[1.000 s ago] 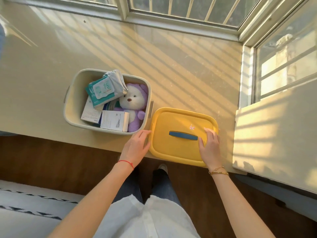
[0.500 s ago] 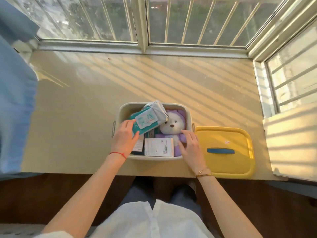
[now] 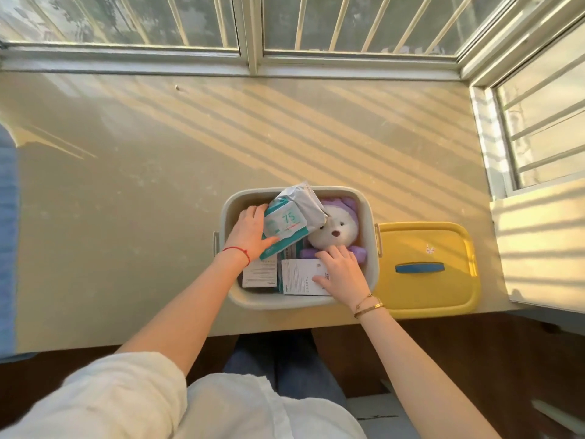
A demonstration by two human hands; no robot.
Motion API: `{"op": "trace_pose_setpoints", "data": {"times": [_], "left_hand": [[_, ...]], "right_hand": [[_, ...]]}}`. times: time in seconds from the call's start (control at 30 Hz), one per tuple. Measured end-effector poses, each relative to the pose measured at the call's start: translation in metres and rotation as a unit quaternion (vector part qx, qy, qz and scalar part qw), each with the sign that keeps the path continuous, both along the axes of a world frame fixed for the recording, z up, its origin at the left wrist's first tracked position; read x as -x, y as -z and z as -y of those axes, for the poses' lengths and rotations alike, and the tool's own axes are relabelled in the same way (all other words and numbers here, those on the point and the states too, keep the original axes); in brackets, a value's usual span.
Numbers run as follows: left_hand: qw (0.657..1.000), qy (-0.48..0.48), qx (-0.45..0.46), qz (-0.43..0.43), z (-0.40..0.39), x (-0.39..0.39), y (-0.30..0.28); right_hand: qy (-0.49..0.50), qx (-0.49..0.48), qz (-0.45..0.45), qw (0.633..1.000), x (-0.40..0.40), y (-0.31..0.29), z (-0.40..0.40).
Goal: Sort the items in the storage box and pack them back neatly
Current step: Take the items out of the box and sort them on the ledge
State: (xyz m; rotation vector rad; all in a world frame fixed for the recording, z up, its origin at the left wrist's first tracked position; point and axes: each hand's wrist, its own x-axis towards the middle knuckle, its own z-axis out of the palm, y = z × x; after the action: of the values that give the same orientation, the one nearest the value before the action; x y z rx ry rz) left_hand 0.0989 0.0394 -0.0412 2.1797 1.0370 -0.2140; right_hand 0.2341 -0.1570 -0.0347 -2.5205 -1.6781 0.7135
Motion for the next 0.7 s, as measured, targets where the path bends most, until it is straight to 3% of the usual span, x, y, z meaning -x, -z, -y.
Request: {"op": "trace_pose_setpoints", "data": {"times": [0.17,0.3,0.5,0.6,0.7], "left_hand": [[0.999,-0.011,0.004,-0.033,0.007,0.005,0.001],[0.997,-0.065,0.032,0.003,0.022,0.018,0.0],[0.986,-0.152,0.058,0.027,0.039,0.042,-0.021],[0.971,-0.226,0.056,0.049,0.035,0.066,-0.041],[0.945,-0.31,0.045,0.093,0.019,0.1,-0.066]], "right_hand": [[-0.034,0.017,0.023,0.999,-0.011,-0.001,-0.006],[-0.034,0.03,-0.006,0.999,-0.019,-0.006,-0.001],[0.109,-0.04,-0.127,0.985,-0.028,-0.033,0.014],[0.232,-0.103,-0.181,0.95,-0.027,-0.049,0.005],[0.28,-0.138,-0.229,0.922,-0.011,-0.061,-0.016]]}}
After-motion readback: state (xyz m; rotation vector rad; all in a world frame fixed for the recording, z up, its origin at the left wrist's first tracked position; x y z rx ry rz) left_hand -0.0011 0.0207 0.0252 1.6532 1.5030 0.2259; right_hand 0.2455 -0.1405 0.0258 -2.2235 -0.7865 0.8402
